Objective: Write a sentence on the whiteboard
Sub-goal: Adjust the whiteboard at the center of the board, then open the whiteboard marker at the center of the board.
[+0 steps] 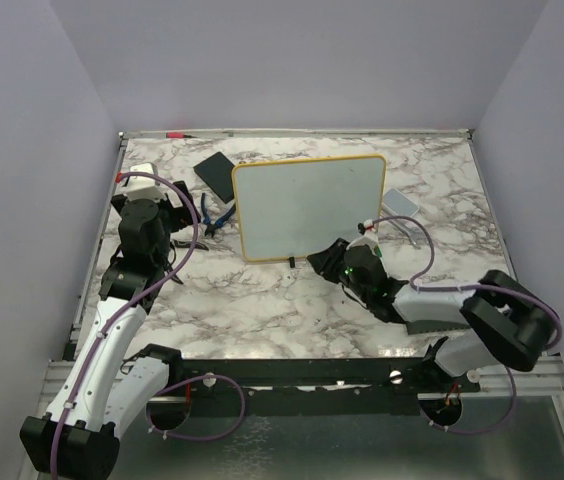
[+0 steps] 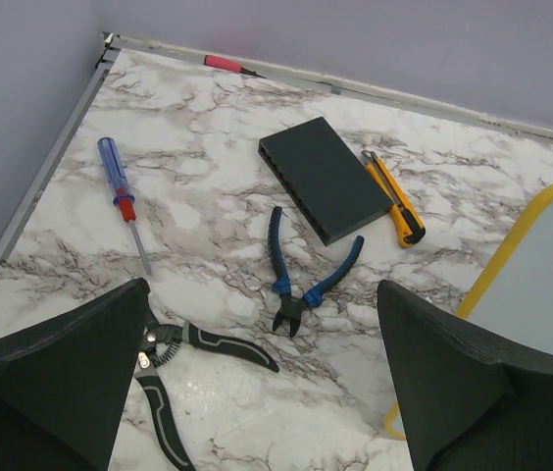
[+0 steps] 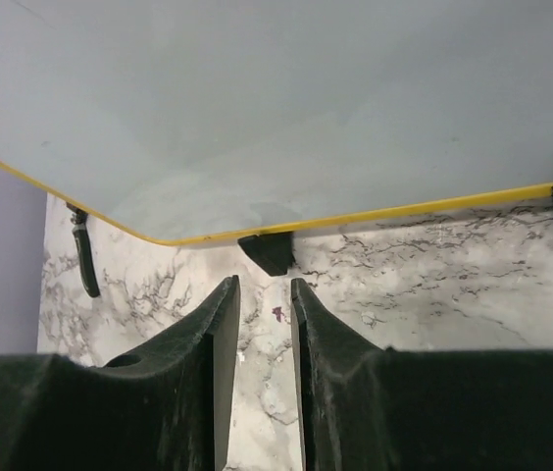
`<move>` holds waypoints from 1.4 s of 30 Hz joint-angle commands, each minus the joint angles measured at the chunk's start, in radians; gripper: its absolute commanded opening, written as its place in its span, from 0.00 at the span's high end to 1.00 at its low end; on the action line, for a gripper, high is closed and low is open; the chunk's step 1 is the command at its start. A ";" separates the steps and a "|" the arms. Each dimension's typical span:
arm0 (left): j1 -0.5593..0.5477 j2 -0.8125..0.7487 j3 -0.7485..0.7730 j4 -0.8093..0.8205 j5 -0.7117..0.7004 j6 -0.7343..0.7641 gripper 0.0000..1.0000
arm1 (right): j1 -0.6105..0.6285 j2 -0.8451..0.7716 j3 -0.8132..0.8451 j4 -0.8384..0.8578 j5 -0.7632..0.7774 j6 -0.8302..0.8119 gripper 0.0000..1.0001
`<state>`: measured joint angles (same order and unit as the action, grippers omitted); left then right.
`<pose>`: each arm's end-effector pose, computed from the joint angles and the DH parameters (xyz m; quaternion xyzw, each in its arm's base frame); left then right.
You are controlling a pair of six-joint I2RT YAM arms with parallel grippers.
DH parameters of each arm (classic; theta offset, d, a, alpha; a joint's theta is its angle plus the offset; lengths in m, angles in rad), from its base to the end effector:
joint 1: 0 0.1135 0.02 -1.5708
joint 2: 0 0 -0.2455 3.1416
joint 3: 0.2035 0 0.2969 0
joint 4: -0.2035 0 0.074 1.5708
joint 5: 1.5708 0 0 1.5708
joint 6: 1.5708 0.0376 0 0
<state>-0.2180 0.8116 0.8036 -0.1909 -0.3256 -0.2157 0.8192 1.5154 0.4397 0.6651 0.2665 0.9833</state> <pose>0.2464 -0.0423 0.3276 -0.1018 0.7637 -0.0120 0.6374 0.2110 0.2113 0.0873 0.1405 0.8202 0.3570 0.4243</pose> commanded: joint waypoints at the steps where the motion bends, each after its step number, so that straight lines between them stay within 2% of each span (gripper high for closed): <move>1: 0.004 -0.013 -0.018 -0.007 0.039 0.019 0.01 | 0.008 -0.192 -0.030 -0.233 0.139 -0.096 0.66; 7: 0.005 -0.005 -0.022 0.001 0.062 0.019 0.01 | -0.004 -0.461 -0.028 -0.600 0.220 -0.173 0.51; 10: 0.004 -0.002 -0.023 0.004 0.073 0.019 0.01 | -0.111 -0.521 -0.006 -0.785 0.152 -0.189 0.50; 12: 0.003 0.000 -0.023 0.005 0.078 0.019 0.01 | -0.218 -0.558 -0.013 -0.830 0.064 -0.220 0.50; 17: 0.004 0.000 -0.024 0.007 0.081 0.019 0.01 | -0.399 -0.571 -0.004 -0.877 -0.060 -0.273 0.50; 25: 0.004 -0.003 -0.026 0.010 0.082 0.020 0.01 | -0.545 -0.470 0.020 -0.870 -0.154 -0.331 0.50; 42: 0.002 0.000 -0.028 0.013 0.096 0.017 0.01 | -0.565 -0.374 0.059 -0.921 -0.127 -0.403 0.59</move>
<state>-0.2180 0.8127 0.7887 -0.1890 -0.2523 -0.2047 0.2596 1.1210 0.4706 -0.2333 0.1440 0.6083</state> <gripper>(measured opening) 0.989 0.417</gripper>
